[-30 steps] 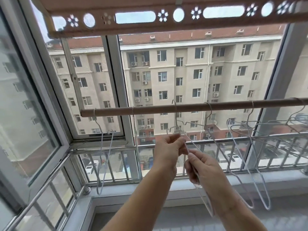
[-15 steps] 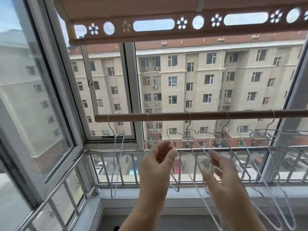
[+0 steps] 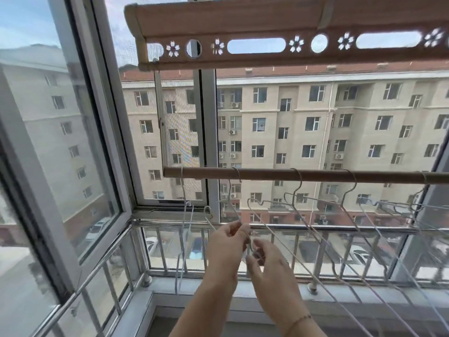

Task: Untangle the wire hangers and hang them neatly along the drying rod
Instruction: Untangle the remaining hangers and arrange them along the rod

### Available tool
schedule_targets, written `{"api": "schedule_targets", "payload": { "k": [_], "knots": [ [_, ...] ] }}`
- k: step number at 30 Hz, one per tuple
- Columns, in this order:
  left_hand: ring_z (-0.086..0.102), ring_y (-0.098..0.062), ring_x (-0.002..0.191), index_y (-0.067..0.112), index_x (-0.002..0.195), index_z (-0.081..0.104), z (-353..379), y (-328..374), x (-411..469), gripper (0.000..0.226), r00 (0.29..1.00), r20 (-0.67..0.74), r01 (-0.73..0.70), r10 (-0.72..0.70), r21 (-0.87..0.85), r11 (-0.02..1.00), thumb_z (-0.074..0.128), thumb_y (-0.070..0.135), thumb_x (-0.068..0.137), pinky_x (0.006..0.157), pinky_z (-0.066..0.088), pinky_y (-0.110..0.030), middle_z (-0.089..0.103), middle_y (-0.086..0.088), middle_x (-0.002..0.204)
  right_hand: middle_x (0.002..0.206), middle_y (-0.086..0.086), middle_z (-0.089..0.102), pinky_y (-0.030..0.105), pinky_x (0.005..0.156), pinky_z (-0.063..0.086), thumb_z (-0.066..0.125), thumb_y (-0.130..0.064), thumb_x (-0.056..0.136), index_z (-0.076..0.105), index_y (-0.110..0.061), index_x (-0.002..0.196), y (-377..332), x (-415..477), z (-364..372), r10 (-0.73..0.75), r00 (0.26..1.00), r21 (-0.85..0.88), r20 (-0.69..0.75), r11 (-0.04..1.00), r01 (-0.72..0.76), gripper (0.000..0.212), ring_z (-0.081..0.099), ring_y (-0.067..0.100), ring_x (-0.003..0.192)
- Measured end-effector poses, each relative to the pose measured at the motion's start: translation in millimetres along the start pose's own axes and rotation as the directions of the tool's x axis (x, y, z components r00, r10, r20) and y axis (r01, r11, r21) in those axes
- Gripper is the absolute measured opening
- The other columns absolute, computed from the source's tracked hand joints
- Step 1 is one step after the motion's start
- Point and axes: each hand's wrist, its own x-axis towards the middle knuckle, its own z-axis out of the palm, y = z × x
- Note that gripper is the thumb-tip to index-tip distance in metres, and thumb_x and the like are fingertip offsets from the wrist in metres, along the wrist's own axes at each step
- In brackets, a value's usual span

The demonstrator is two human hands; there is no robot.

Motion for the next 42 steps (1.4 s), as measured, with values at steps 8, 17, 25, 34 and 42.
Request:
{"api": "schedule_targets", "payload": {
  "k": [8, 17, 25, 34, 42],
  "knots": [
    [0.062, -0.009, 0.052, 0.007, 0.085, 0.069, 17.2, 23.4, 38.4, 0.010, 1.000, -0.003, -0.002, 0.002, -0.062, 0.998, 0.060, 0.002, 0.087, 0.056, 0.055, -0.025, 0.069, -0.003, 0.065, 0.065, -0.005, 0.061, 0.022, 0.053, 0.041, 0.044, -0.028, 0.094, 0.061, -0.024, 0.091, -13.7, 35.5, 2.9, 0.001, 0.998, 0.185, -0.067, 0.983, 0.012, 0.017, 0.054, 0.010, 0.057],
    [0.050, -0.013, 0.055, 0.007, 0.075, 0.065, 0.1, -20.9, 43.2, 0.020, 0.994, -0.016, 0.109, -0.109, 0.016, 0.994, 0.053, -0.001, 0.089, 0.053, 0.045, -0.021, 0.058, -0.006, 0.061, 0.084, -0.009, 0.065, 0.013, 0.065, 0.045, 0.050, -0.033, 0.091, 0.056, -0.034, 0.088, 28.3, 35.7, 15.1, 0.044, 0.997, 0.307, 0.066, 0.950, -0.062, 0.008, 0.058, 0.008, 0.076],
    [0.052, -0.007, 0.061, 0.011, 0.095, 0.071, -63.2, -98.2, 15.6, 0.020, 0.964, 0.161, 0.132, -0.210, 0.393, 0.910, 0.052, 0.006, 0.092, 0.048, 0.038, -0.007, 0.062, -0.001, 0.071, 0.119, -0.007, 0.050, 0.019, 0.095, 0.034, 0.055, -0.023, 0.090, 0.050, -0.015, 0.126, 95.1, 12.2, 24.9, 0.056, 0.978, 0.162, 0.199, 0.983, -0.089, 0.037, 0.047, 0.007, 0.112],
    [0.063, 0.007, 0.080, 0.026, 0.080, 0.071, -99.4, -124.2, 14.7, 0.028, 0.981, 0.181, -0.016, -0.073, 0.451, 0.892, 0.054, 0.007, 0.092, 0.068, 0.044, -0.002, 0.073, 0.014, 0.086, 0.107, -0.005, 0.066, 0.029, 0.092, 0.044, 0.051, -0.027, 0.091, 0.061, -0.023, 0.104, 136.4, -4.6, 16.0, 0.132, 0.913, -0.114, 0.385, 0.989, -0.095, 0.017, 0.057, 0.015, 0.106],
    [0.054, -0.006, 0.098, 0.022, 0.105, 0.065, -68.4, -124.6, -2.1, 0.022, 0.977, -0.093, -0.119, 0.190, 0.499, 0.858, 0.068, 0.025, 0.083, 0.086, 0.039, -0.019, 0.060, 0.008, 0.103, 0.052, -0.007, 0.045, 0.029, 0.063, 0.052, 0.044, -0.010, 0.096, 0.063, -0.010, 0.082, 126.4, -40.3, -1.5, 0.118, 0.867, 0.401, 0.484, 0.851, -0.340, 0.024, 0.044, 0.008, 0.051]
  ]
}}
